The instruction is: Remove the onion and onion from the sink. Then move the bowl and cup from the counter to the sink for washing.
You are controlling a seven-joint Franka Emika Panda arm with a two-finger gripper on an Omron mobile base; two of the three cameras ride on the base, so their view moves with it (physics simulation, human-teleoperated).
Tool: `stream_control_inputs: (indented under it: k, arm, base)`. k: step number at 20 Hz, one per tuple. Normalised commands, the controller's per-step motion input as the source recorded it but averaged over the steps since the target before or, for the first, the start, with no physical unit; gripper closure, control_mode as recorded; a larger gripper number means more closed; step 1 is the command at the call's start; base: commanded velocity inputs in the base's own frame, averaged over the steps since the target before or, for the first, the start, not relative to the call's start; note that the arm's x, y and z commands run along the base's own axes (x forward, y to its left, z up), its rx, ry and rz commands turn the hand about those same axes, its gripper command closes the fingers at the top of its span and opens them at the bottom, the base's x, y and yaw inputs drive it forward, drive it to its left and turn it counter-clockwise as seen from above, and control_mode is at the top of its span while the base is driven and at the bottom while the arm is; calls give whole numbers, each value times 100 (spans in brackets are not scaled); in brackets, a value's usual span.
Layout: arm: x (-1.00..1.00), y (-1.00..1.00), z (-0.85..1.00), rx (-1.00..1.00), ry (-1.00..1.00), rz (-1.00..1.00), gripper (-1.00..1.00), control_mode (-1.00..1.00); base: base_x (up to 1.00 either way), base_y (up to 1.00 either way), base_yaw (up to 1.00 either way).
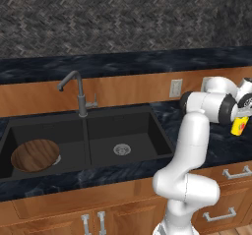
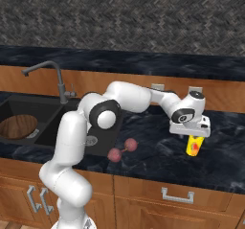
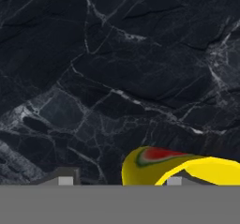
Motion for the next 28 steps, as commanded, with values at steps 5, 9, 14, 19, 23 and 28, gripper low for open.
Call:
stream_control_inputs:
  k: [5,9,14,19,23,28]
  arm:
    - [-6,3,-12,0,-1,0,100,-100]
    - [-3,7,-11,0,0,0,100,-100]
    - [-12,21,11,-6,-16,0,100,-100]
    - [-5,31,25,-3,-14,6,100,-100]
    - [-12,36,26,-9,-13,18,100,-100]
    - [-7,38,35,-12,-4,21,100,-100]
  base:
    - [0,0,0]
    - [0,0,0]
    - [0,0,0]
    - [0,0,0]
    - [0,0,0]
    - [0,0,0]
